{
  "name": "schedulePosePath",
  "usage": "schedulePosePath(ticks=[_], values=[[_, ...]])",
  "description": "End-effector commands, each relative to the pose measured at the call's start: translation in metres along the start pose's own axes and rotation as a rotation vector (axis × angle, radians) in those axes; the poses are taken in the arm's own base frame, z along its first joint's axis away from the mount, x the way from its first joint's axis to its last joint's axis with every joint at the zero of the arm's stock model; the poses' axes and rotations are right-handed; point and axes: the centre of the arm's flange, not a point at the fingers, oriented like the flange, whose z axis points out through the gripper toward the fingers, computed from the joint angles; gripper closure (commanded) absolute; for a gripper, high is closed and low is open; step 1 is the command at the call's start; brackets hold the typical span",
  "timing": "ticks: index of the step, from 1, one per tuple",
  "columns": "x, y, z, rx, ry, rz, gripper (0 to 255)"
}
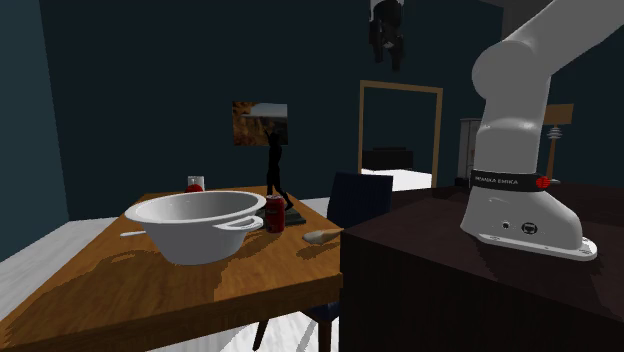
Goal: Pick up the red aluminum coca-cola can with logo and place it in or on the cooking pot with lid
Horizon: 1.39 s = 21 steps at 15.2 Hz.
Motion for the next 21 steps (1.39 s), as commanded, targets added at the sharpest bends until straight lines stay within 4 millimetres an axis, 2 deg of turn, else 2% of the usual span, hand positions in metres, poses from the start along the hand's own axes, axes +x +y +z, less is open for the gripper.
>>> schedulePosePath(ticks=[1,21], values=[[0.000,0.000,0.000,0.000,0.000,0.000,0],[0.151,-0.096,0.190,-0.031,0.053,-0.004,0]])
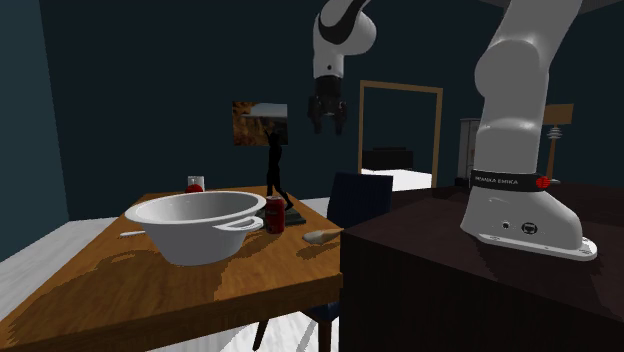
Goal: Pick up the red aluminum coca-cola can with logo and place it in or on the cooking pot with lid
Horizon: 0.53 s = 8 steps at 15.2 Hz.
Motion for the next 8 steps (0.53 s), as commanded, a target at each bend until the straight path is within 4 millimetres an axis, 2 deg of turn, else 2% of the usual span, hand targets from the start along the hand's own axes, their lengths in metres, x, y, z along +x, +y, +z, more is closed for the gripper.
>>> schedulePosePath(ticks=[1,8], values=[[0.015,-0.011,0.021,-0.002,0.007,0.000,0],[0.068,-0.045,0.087,-0.013,0.026,-0.001,0]])
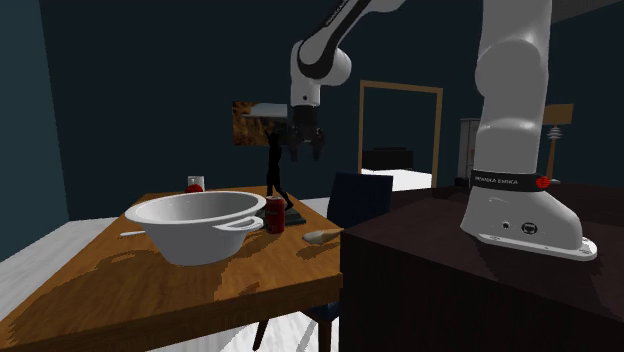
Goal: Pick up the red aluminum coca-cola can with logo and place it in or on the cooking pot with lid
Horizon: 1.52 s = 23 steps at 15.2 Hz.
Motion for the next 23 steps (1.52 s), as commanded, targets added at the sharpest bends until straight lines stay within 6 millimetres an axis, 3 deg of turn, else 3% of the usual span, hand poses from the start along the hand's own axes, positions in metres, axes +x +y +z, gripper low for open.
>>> schedulePosePath(ticks=[1,10,18,23], values=[[0.017,-0.010,0.019,-0.002,0.007,0.000,0],[0.084,-0.054,0.105,-0.016,0.030,-0.002,0],[0.085,-0.053,0.145,-0.016,0.030,-0.002,0],[0.085,-0.053,0.145,-0.016,0.030,-0.002,0]])
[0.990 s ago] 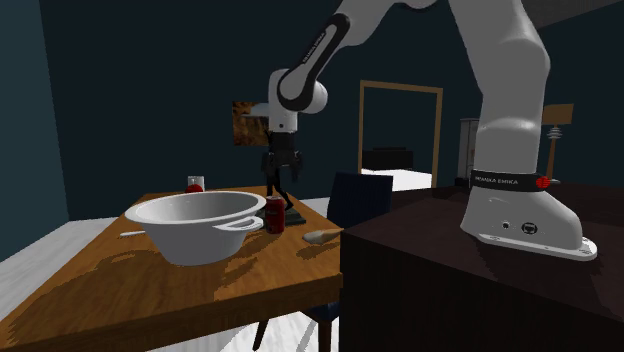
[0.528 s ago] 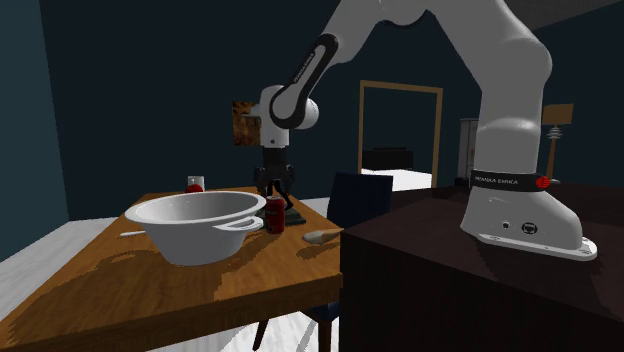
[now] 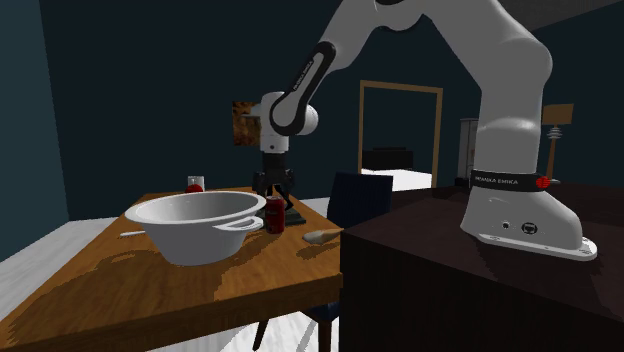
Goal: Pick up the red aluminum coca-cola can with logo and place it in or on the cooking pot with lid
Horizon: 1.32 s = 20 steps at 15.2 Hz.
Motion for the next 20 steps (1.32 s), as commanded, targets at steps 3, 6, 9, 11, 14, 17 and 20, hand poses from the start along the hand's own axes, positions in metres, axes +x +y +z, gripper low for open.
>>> schedulePosePath(ticks=[3,6,9,11,14,17,20], values=[[-0.006,-0.003,0.008,-0.001,-0.016,-0.006,0],[-0.004,-0.002,0.011,-0.001,-0.016,-0.006,255],[-0.005,0.000,0.010,-0.001,-0.016,-0.006,255],[-0.007,0.000,0.011,-0.001,-0.016,-0.006,255],[-0.006,-0.003,0.003,-0.001,-0.016,-0.006,255],[-0.006,-0.003,-0.013,-0.001,-0.016,-0.006,255],[-0.006,-0.003,-0.029,-0.001,-0.016,-0.006,255]])
